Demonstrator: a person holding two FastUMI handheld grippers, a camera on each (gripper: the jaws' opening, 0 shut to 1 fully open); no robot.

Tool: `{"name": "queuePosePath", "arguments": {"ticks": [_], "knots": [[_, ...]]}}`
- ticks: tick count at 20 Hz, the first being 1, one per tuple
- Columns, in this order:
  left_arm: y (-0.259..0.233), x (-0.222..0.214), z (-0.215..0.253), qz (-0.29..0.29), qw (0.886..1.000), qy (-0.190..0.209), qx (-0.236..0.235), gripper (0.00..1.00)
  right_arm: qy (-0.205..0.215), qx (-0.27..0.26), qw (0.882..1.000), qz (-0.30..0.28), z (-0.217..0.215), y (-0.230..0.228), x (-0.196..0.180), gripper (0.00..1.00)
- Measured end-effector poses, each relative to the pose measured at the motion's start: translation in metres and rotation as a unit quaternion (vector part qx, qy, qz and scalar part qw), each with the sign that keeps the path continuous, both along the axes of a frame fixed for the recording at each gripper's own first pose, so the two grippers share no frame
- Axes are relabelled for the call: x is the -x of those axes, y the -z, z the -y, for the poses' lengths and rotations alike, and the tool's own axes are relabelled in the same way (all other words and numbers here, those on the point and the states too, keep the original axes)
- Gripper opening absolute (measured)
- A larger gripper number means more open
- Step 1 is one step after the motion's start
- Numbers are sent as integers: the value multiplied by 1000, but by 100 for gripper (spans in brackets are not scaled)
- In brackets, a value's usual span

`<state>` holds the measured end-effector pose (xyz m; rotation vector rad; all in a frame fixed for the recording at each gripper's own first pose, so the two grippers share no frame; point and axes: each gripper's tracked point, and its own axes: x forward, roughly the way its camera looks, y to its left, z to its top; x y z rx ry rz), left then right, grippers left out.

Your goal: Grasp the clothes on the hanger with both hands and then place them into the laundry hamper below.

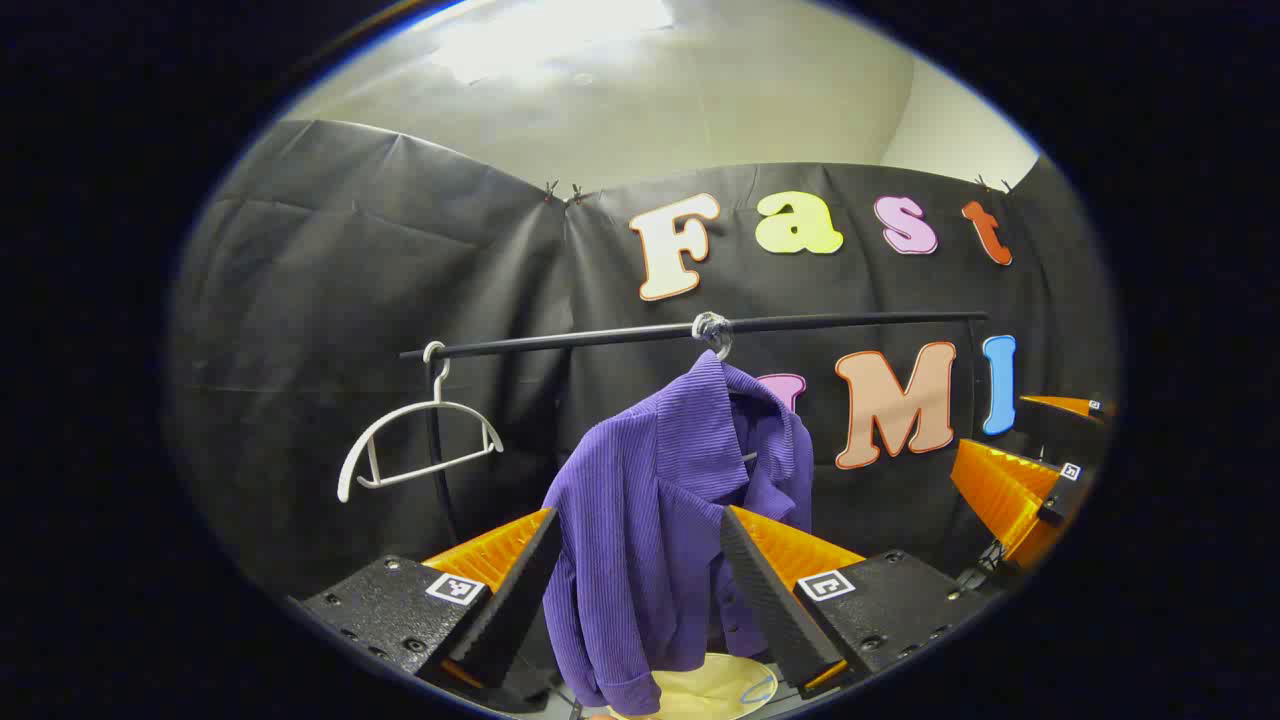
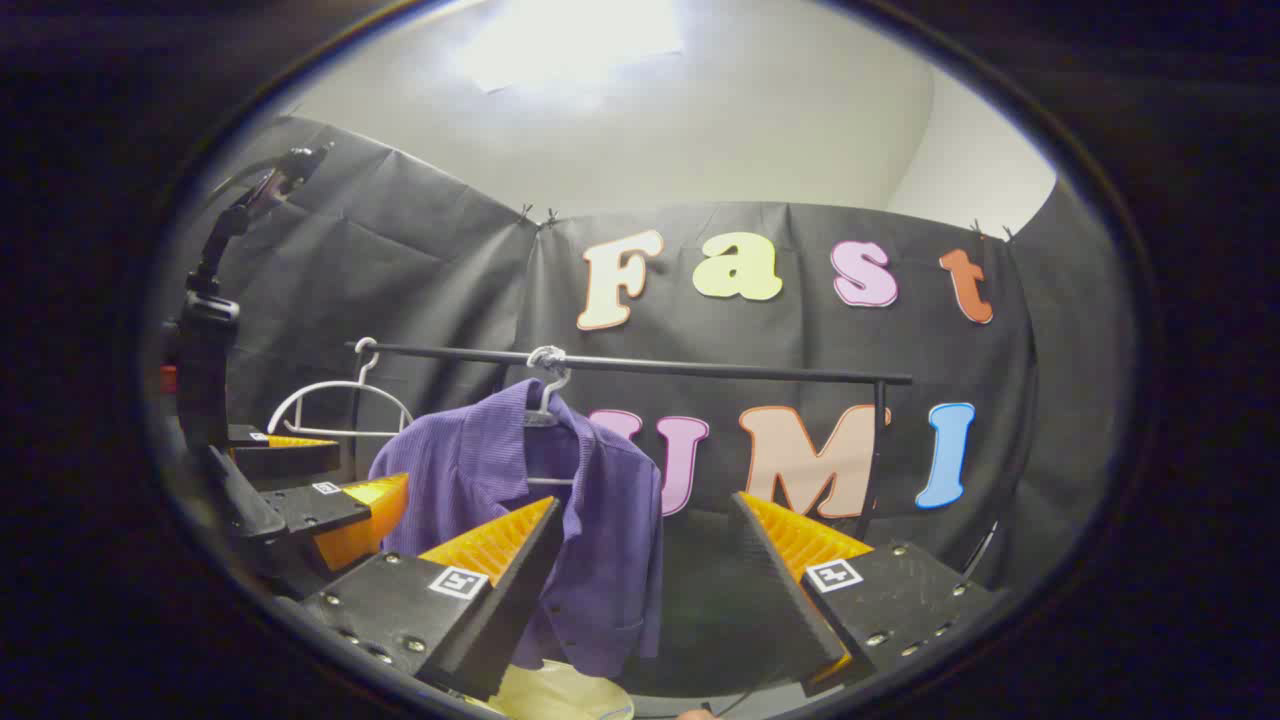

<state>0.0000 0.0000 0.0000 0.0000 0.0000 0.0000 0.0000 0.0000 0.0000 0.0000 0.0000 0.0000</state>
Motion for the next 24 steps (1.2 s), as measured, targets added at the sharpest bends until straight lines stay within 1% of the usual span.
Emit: {"name": "queuePosePath", "arguments": {"ticks": [1,2,6,9,10,11,12,14,15,16,17,18,19,20,21,22,23,24], "knots": [[-1,0,0,0,1000,3,2,98,1,1,1000,-2,1,1,0,99],[-3,-1,-1,0,1000,6,2,99,3,2,1000,-2,2,1,-1,96],[-8,1,-4,0,1000,8,7,99,5,0,1000,-3,-1,1,2,96],[-10,3,-8,1,1000,6,7,99,4,-13,1000,-1,-4,-3,7,95],[-10,3,-7,3,1000,5,6,99,4,-17,1000,1,-6,-3,8,96],[-9,4,-5,2,1000,6,4,99,4,-19,1000,2,-7,-4,9,100],[-7,5,-4,1,1000,9,3,99,3,-19,1000,2,-7,-4,9,100],[-3,6,-1,-1,1000,25,9,99,10,-14,1000,2,-3,-5,11,100],[0,9,1,-5,999,35,10,99,13,-15,1000,1,-1,-7,13,96],[3,12,6,-7,999,45,11,98,18,-15,1000,0,1,-7,14,95],[6,13,12,-10,998,54,9,98,23,-14,1000,-4,4,-6,16,99],[7,13,17,-12,998,61,6,99,29,-13,999,-6,6,-5,17,95],[9,11,20,-16,998,67,4,98,34,-13,999,-8,8,-3,20,100],[9,11,23,-19,997,71,3,98,39,-14,999,-8,10,-3,23,95],[9,9,24,-18,997,72,2,99,43,-17,999,-9,12,-2,25,100],[8,7,26,-17,997,72,0,99,45,-20,999,-12,13,0,29,96],[9,7,26,-18,997,70,-3,99,48,-22,999,-15,14,4,30,96],[10,5,26,-17,998,67,-7,99,49,-24,998,-18,16,5,31,100]]}}
